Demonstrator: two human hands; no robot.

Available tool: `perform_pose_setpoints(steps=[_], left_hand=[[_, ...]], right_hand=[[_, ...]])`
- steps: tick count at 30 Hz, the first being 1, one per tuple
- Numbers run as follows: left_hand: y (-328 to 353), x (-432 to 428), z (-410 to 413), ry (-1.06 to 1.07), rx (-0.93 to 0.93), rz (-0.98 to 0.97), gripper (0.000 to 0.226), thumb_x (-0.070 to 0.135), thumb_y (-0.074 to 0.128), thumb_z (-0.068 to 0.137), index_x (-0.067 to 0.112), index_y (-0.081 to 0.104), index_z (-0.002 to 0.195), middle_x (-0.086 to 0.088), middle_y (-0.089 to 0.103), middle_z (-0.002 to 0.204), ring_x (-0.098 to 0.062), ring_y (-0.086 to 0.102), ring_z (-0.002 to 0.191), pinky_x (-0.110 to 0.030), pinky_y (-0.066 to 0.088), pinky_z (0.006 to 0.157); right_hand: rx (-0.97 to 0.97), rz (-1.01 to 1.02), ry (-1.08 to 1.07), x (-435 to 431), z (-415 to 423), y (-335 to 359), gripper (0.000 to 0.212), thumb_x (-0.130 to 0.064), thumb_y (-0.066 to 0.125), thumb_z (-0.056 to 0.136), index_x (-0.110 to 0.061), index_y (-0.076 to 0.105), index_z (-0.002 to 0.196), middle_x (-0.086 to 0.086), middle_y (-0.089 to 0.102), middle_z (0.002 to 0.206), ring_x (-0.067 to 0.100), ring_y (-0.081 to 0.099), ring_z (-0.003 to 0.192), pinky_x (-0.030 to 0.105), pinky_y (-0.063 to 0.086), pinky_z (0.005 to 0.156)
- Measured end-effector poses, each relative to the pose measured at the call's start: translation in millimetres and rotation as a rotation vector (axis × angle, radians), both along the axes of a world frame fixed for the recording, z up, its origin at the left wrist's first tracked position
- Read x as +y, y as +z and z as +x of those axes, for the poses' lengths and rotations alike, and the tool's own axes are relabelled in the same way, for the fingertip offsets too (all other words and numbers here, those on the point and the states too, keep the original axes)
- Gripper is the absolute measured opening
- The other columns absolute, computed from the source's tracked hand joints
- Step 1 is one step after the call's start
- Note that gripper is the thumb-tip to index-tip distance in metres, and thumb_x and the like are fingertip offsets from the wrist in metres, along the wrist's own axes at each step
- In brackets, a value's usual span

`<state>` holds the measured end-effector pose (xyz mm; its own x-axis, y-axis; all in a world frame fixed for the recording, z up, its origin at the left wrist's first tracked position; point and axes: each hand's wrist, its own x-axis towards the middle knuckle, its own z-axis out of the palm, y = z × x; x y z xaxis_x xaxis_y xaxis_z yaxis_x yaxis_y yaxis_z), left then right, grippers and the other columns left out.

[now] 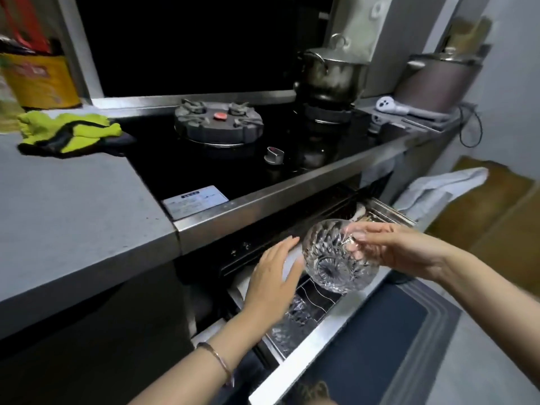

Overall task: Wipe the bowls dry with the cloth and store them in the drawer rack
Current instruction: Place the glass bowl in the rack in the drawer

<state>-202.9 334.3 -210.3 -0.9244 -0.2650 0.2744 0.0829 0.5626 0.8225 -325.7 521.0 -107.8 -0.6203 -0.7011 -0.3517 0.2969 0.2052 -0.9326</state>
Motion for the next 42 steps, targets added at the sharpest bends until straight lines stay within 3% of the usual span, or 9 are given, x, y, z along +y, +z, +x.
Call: perform_pose_setpoints(steps=[5, 12, 17, 20, 24, 30, 35, 39, 42], left_hand=[[-94.1, -8.1, -35.8, 0.042, -0.268, -0.288, 0.058, 0.057, 0.024, 0.096, 0.037, 0.014, 0.149, 0.015, 0.006, 0.159, -0.006, -0.006, 0.146, -0.034, -0.01, 0.118], [-159.7, -9.2, -50.6, 0.107, -0.35, -0.433, 0.082, 0.074, -0.004, 0.078, 0.037, 0.008, 0.151, 0.018, -0.013, 0.151, -0.008, -0.023, 0.14, -0.038, -0.021, 0.112], [-170.7, -6.6, -59.3, 0.142, -0.434, -0.475, 0.083, 0.076, -0.006, 0.077, 0.038, 0.006, 0.151, 0.008, -0.002, 0.159, -0.011, -0.018, 0.144, -0.045, -0.011, 0.117], [-170.3, -7.1, -60.6, 0.122, -0.496, -0.496, 0.083, 0.077, 0.001, 0.077, 0.038, 0.004, 0.15, 0.006, 0.0, 0.16, -0.014, -0.018, 0.145, -0.045, -0.012, 0.117], [-170.9, -6.0, -60.7, 0.112, -0.516, -0.523, 0.086, 0.08, -0.003, 0.074, 0.04, 0.008, 0.149, 0.005, 0.0, 0.16, -0.017, -0.02, 0.145, -0.047, -0.012, 0.117], [-170.1, -5.4, -62.0, 0.091, -0.535, -0.544, 0.088, 0.081, -0.008, 0.07, 0.046, 0.019, 0.146, 0.004, 0.0, 0.161, -0.02, -0.021, 0.145, -0.05, -0.01, 0.117], [-170.0, -5.3, -62.1, 0.076, -0.553, -0.579, 0.09, 0.078, -0.012, 0.068, 0.046, 0.025, 0.144, 0.003, 0.0, 0.161, -0.023, -0.019, 0.145, -0.051, -0.008, 0.117], [-171.0, -5.5, -62.4, 0.077, -0.556, -0.569, 0.09, 0.079, -0.011, 0.068, 0.047, 0.026, 0.144, 0.004, 0.001, 0.161, -0.022, -0.018, 0.145, -0.051, -0.009, 0.117], [-171.4, -5.3, -62.6, 0.076, -0.558, -0.578, 0.089, 0.079, -0.012, 0.069, 0.048, 0.026, 0.144, 0.004, 0.002, 0.161, -0.023, -0.018, 0.145, -0.051, -0.008, 0.117]], right_hand=[[-0.115, 0.099, -0.099, -13.0, -45.8, -59.6, 0.037, -0.012, 0.066, 0.074, -0.009, 0.063, 0.11, 0.003, 0.07, 0.077, 0.008, 0.063, 0.056, 0.014, 0.051, 0.05], [-0.191, 0.3, -0.062, -35.6, -88.4, -125.2, 0.019, -0.014, 0.054, 0.091, -0.009, 0.058, 0.109, 0.003, 0.061, 0.077, 0.007, 0.058, 0.045, 0.016, 0.043, 0.04], [-0.17, 0.466, 0.034, -40.3, -106.5, -165.6, 0.063, -0.035, 0.076, 0.068, -0.008, 0.057, 0.121, 0.022, 0.055, 0.128, 0.031, 0.057, 0.099, 0.04, 0.05, 0.089], [-0.164, 0.498, 0.029, -43.7, -113.4, -178.7, 0.075, -0.031, 0.074, 0.069, -0.002, 0.049, 0.133, 0.018, 0.061, 0.112, 0.027, 0.057, 0.087, 0.032, 0.054, 0.078], [-0.194, 0.619, 0.138, -50.8, -124.3, -196.4, 0.085, -0.041, 0.086, 0.051, -0.005, 0.056, 0.122, 0.02, 0.056, 0.128, 0.031, 0.051, 0.104, 0.057, 0.036, 0.104], [-0.27, 0.68, 0.248, -65.6, -135.2, -220.0, 0.056, -0.033, 0.083, 0.059, -0.01, 0.057, 0.103, 0.005, 0.06, 0.088, 0.023, 0.055, 0.08, 0.039, 0.049, 0.086], [-0.355, 0.705, 0.342, -80.2, -126.2, -236.2, 0.023, -0.022, 0.058, 0.086, -0.011, 0.055, 0.106, 0.002, 0.063, 0.086, 0.015, 0.06, 0.071, 0.031, 0.051, 0.077], [-0.342, 0.736, 0.4, -84.3, -122.2, -248.2, 0.024, -0.024, 0.052, 0.094, -0.009, 0.052, 0.112, 0.006, 0.062, 0.094, 0.019, 0.059, 0.083, 0.04, 0.045, 0.093], [-0.317, 0.747, 0.404, -83.1, -121.5, -251.2, 0.014, -0.021, 0.046, 0.098, -0.01, 0.054, 0.095, 0.003, 0.06, 0.077, 0.013, 0.056, 0.065, 0.026, 0.052, 0.06]])
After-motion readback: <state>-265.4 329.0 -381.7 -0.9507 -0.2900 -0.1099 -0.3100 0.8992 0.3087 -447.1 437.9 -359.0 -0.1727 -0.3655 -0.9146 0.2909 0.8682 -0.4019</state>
